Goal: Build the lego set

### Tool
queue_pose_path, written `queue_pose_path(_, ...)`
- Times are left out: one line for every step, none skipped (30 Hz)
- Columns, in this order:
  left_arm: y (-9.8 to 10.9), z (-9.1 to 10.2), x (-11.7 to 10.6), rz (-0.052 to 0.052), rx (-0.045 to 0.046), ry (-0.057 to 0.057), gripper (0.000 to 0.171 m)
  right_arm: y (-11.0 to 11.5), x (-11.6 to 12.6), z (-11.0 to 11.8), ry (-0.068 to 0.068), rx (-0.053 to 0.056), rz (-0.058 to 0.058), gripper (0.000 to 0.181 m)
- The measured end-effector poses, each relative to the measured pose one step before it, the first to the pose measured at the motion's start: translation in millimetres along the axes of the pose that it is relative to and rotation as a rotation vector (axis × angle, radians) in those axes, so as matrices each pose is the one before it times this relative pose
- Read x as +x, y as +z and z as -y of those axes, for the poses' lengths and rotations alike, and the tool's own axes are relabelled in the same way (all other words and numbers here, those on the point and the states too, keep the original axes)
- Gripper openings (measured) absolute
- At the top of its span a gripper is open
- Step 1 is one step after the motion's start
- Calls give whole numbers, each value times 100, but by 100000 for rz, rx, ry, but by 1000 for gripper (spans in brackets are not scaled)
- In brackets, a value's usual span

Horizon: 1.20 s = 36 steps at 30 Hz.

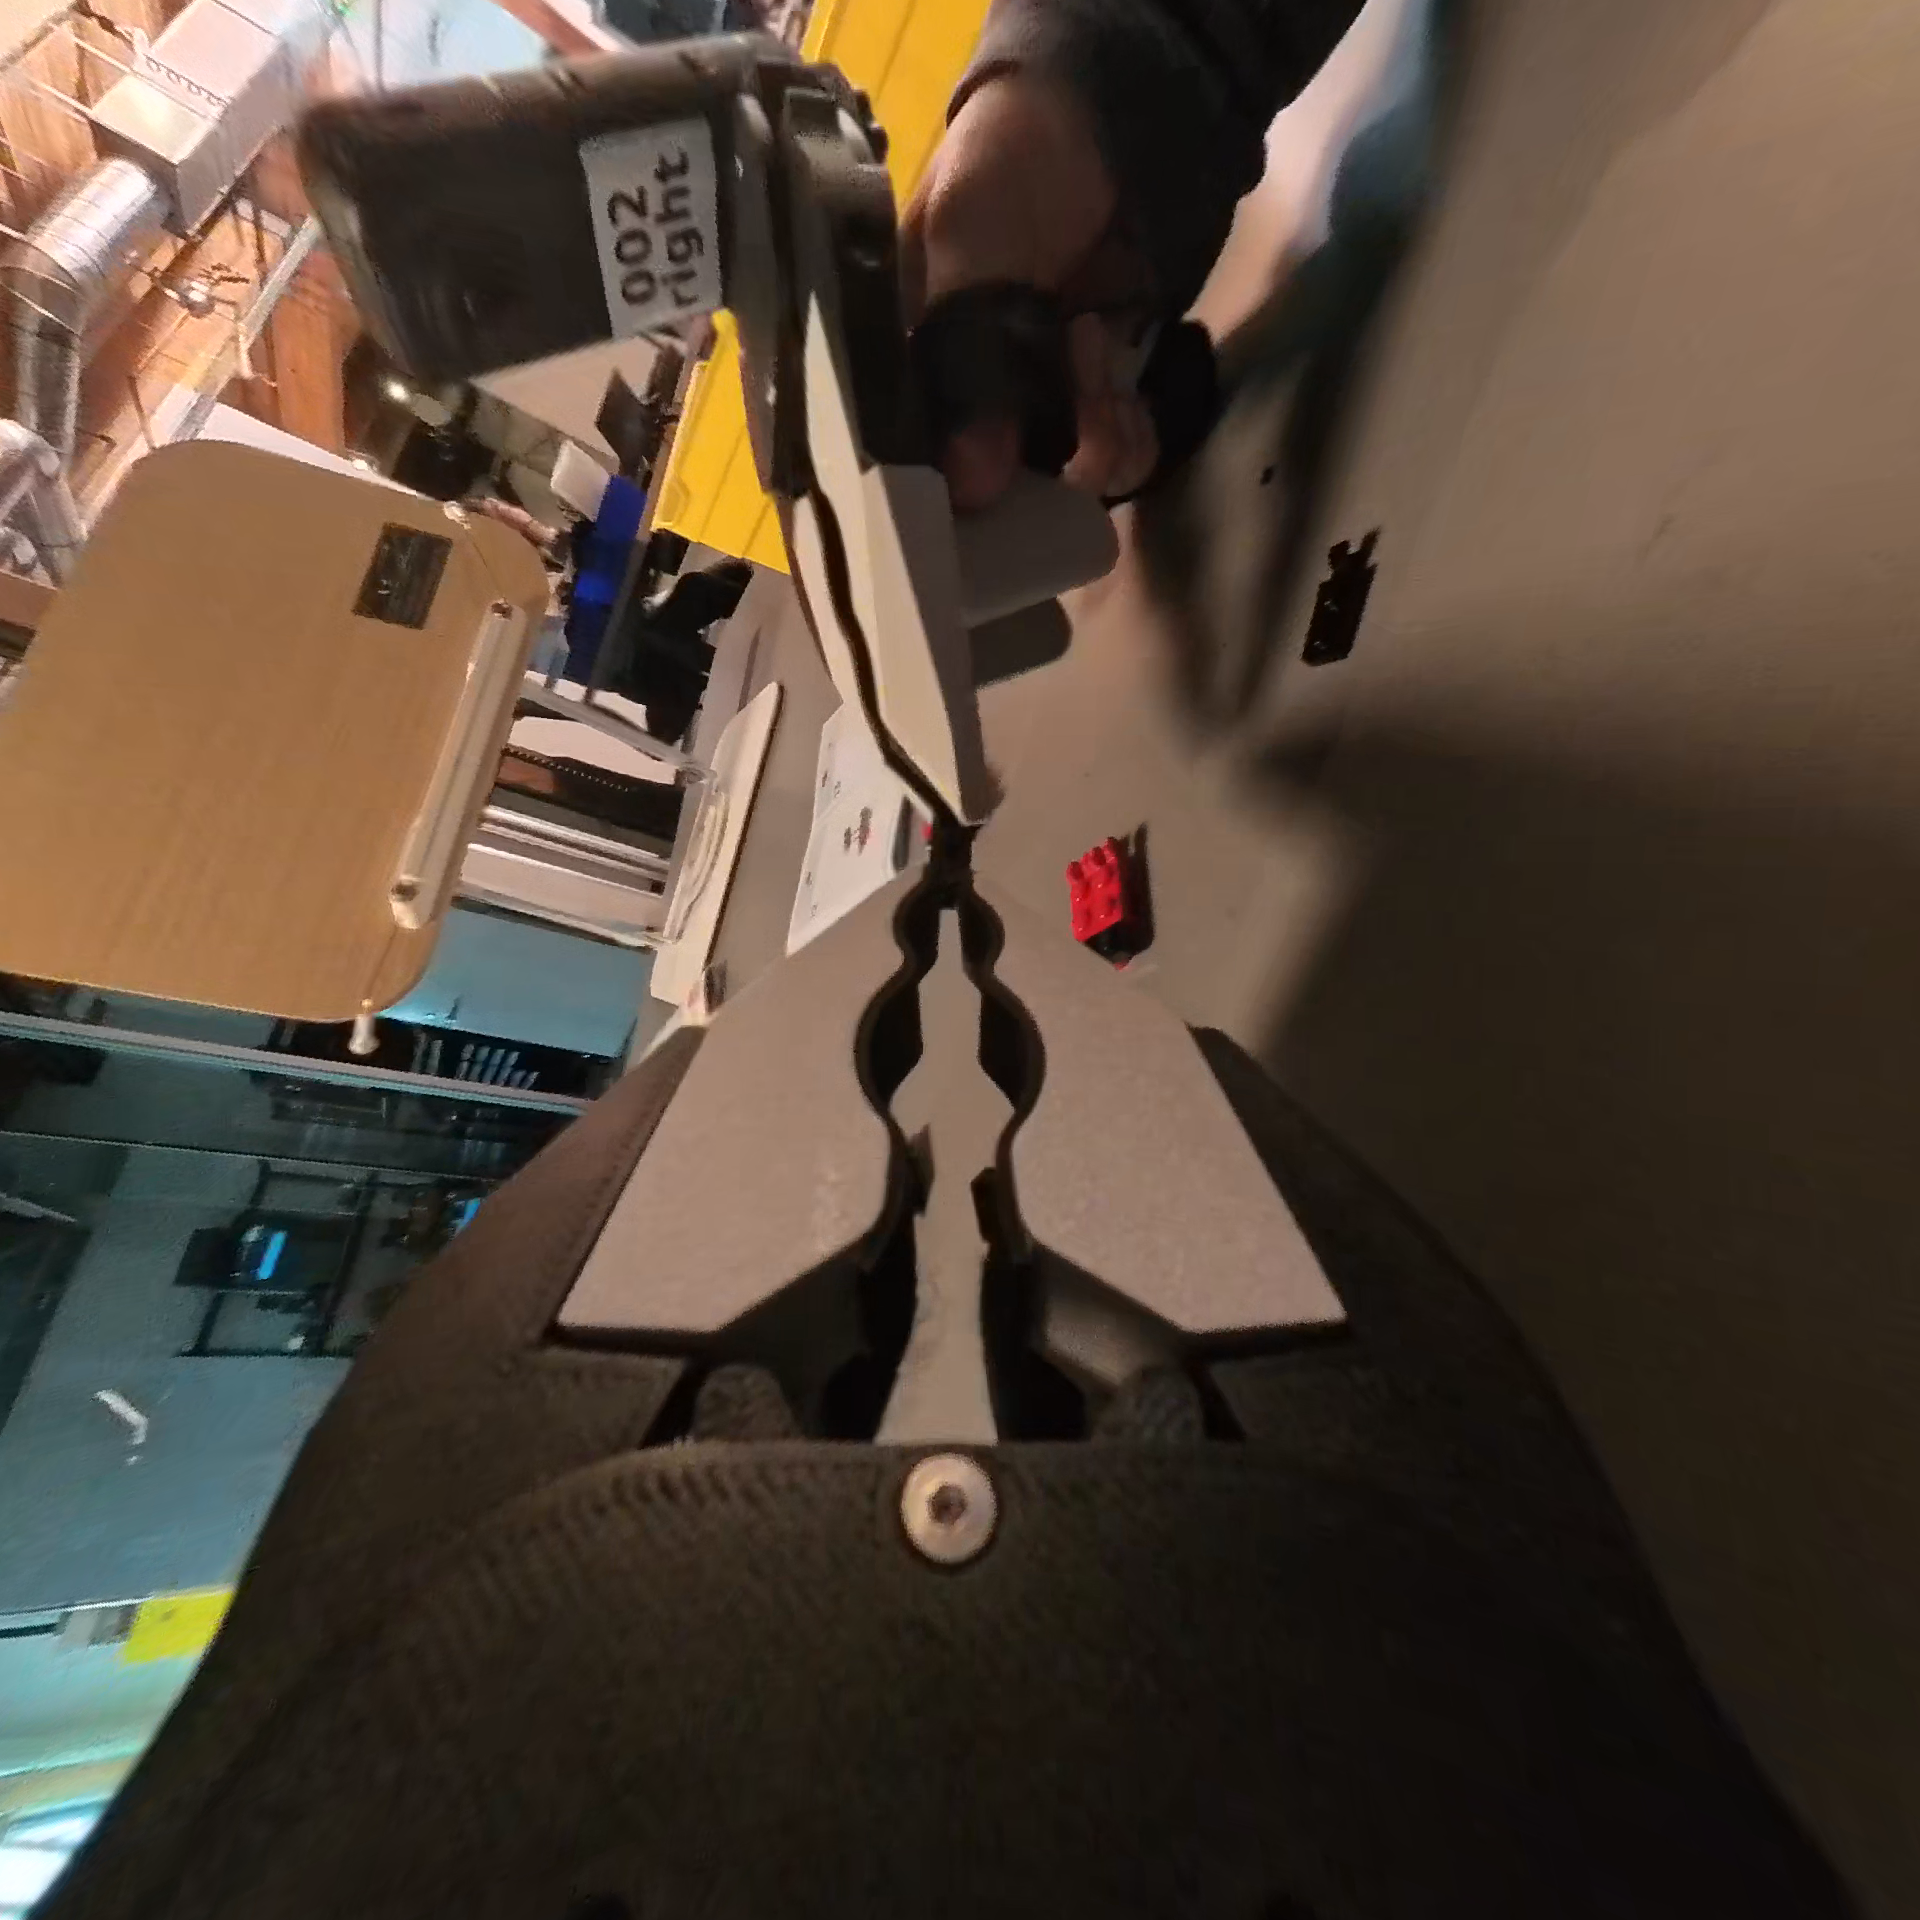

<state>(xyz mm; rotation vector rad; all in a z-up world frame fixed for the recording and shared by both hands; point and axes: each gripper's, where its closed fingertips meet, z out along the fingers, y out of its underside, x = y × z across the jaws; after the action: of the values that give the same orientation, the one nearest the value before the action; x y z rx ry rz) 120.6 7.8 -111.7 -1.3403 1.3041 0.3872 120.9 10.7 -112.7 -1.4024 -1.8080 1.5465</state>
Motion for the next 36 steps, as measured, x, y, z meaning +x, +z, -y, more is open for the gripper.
queue_pose_path(9, -99, 153, -2065, 289, -3531, 3, -73, 53, 101, -4453, 151, -1753, 3)
queue_pose_path(26, -126, 170, -3101, 304, -6192, 3, -115, 10, 219, -5567, 978, -1815, 2)
queue_pose_path(4, -48, 103, -3744, 903, -8595, 6, -111, 64, 205, -6503, 910, -2477, 2)
queue_pose_path(-33, 120, 71, -4533, 1838, -10751, 11, -111, 93, 141, -7716, 492, -2958, 2)
queue_pose_path(-64, 246, 23, -5169, 2472, -12243, 15, -92, 59, 132, -8846, 599, -3072, 2)
queue_pose_path(-112, 282, 28, -5726, 2793, -12819, 18, -59, -26, 101, -9926, 624, -2974, 2)
queue_pose_path(-141, 283, -19, -5656, 2941, -12730, 20, -18, -90, 47, -10736, 302, -3002, 2)
queue_pose_path(-159, 206, -59, -5213, 2726, -11924, 20, 1, -74, 32, -10776, -141, -3309, 2)
queue_pose_path(-146, 155, -33, -5129, 2179, -10529, 20, 39, -203, 80, -10448, -136, -2436, 2)
queue_pose_path(-162, 192, -68, -4268, 1416, -8787, 19, 44, -201, 144, -9310, -147, -2206, 2)
queue_pose_path(-147, 217, 30, -4132, 1873, -7604, 18, 49, -84, 137, -7545, -411, -2419, 2)
queue_pose_path(-105, 131, 136, -4099, 1459, -6425, 16, 6, -71, 175, -5734, -304, -1816, 2)
queue_pose_path(-51, 30, -12, -2597, 550, -5576, 15, -35, 30, 267, -4309, 340, -1806, 2)
queue_pose_path(-14, -28, 24, -2205, 88, -4172, 15, -82, 128, 319, -3287, 907, -1871, 2)
queue_pose_path(24, -73, 60, -1898, -297, -2946, 14, -91, 129, 251, -2339, 817, -1451, 2)
queue_pose_path(50, -83, 52, -1304, -483, -1990, 13, -76, 38, 145, -1558, 452, -500, 2)
queue_pose_path(53, -49, 73, -1097, -226, -1221, 13, -43, -44, 57, -1187, 90, -29, 2)
queue_pose_path(34, 15, 126, -1130, 210, -983, 13, -8, -61, 38, -1204, 147, 45, 2)
queue_pose_path(30, 14, 122, -1142, 253, -1040, 12, 14, -152, 57, -1138, 298, 422, 2)
queue_pose_path(32, -33, 67, -885, -69, -1165, 11, 42, -120, 16, -786, -60, 258, 2)
queue_pose_path(38, -56, 92, -1061, -307, -912, 7, 44, -94, -41, -654, -403, 114, 2)
queue_pose_path(43, -60, -48, 41, -304, -957, 7, -6, -17, -66, -645, -453, -139, 2)
queue_pose_path(7, -19, 35, -336, -129, -290, 6, -38, 47, -55, -194, -190, -219, 2)
queue_pose_path(-21, 24, 113, -657, 136, 277, 3, -27, 93, -55, 1266, 16, -301, 2)
queue_pose_path(-38, 107, -66, 750, 627, 553, 3, 41, -19, -197, 3947, -647, 705, 2)
queue_pose_path(-33, -58, -204, 1719, -610, 738, 3, 134, -296, -478, 7256, -2073, 3362, 2)
queue_pose_path(-18, -222, -541, 3910, -1968, 1175, 3, 257, -528, -761, 9823, -3513, 6050, 11)
queue_pose_path(-26, -276, -684, 5019, -2648, 1989, 3, 373, -453, -1045, 11245, -4980, 6541, 22)
queue_pose_path(-18, -307, -549, 4266, -2796, 2967, 2, 382, -171, -1096, 9603, -5827, 5094, 31)
queue_pose_path(5, -254, -473, 3910, -2193, 2755, 2, 236, 108, -765, 4647, -5147, 2687, 31)
queue_pose_path(45, -265, -383, 3156, -2145, 2069, 2, 154, 132, -403, 2205, -2519, 1064, 29)
queue_pose_path(98, -304, -311, 2598, -2391, 1851, 3, 153, 6, -305, 1367, -2121, 995, 26)
queue_pose_path(138, -248, -162, 1794, -2055, 1799, 3, 185, -108, -275, 1125, -2295, 1300, 24)
queue_pose_path(162, -164, -17, 956, -1498, 1698, 3, 139, -125, -137, 1184, -1384, 1354, 20)
queue_pose_path(172, -193, -15, 916, -1717, 1794, 3, 52, -29, -31, 1146, -333, 1004, 19)
queue_pose_path(174, -214, -144, 1744, -1884, 1739, 3, 35, 50, -47, 1483, -341, 682, 19)
